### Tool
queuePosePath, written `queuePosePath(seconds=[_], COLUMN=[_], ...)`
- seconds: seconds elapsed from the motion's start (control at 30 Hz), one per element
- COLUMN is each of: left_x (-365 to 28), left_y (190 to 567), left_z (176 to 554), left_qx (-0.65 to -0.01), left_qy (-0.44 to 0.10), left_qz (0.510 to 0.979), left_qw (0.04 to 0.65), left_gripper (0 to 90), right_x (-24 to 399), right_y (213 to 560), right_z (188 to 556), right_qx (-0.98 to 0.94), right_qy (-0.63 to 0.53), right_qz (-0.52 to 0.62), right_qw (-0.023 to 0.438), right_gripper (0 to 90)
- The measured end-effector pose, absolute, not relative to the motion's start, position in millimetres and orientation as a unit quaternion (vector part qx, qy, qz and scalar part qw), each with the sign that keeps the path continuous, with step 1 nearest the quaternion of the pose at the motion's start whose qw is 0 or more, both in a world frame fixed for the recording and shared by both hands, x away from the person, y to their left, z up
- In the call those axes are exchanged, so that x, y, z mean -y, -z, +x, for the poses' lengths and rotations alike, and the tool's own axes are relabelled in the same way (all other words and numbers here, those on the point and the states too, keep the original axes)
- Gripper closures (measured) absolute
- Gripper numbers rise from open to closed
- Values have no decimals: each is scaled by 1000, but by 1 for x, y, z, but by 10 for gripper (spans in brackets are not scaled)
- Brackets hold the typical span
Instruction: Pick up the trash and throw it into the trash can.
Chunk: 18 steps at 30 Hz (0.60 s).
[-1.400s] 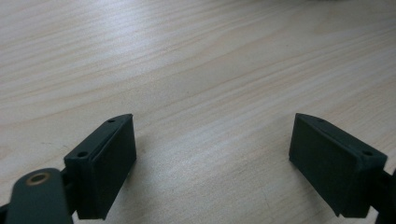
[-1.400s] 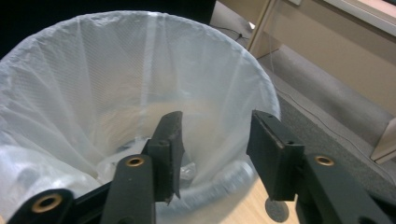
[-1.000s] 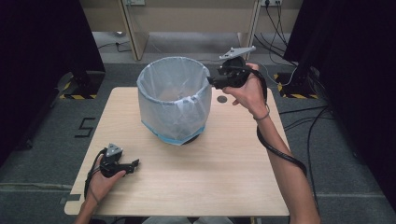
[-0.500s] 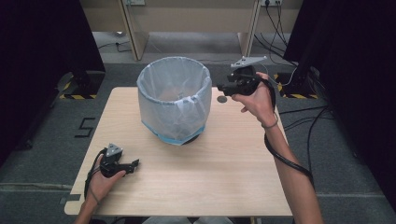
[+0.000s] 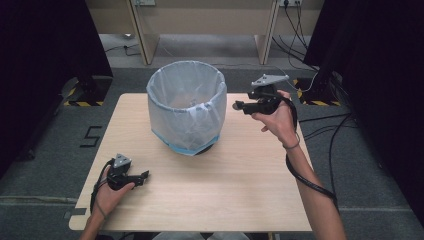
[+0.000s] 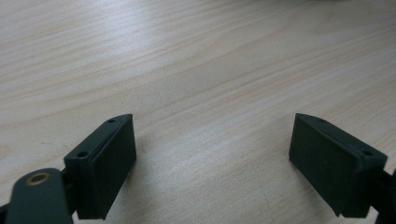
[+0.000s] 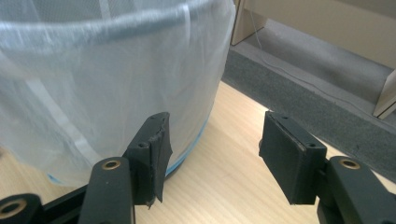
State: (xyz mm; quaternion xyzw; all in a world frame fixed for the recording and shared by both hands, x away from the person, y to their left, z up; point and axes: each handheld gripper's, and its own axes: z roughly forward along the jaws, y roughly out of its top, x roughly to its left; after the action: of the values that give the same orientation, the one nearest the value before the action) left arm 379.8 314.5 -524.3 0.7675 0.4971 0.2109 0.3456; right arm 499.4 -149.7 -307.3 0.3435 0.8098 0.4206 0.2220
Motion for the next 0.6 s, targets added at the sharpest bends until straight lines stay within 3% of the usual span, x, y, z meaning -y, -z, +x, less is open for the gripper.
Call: queuePosePath(seconds=[0.6], left_x=[-314], left_y=[525], left_z=[380], left_qx=[-497], left_qy=[-211], left_qz=[767], left_qw=[347], left_gripper=[138], right_x=[163], right_y=[350], right_z=[484], right_qx=[-801], right_qy=[-425], right_qz=[364], right_qw=[212], right_gripper=[402])
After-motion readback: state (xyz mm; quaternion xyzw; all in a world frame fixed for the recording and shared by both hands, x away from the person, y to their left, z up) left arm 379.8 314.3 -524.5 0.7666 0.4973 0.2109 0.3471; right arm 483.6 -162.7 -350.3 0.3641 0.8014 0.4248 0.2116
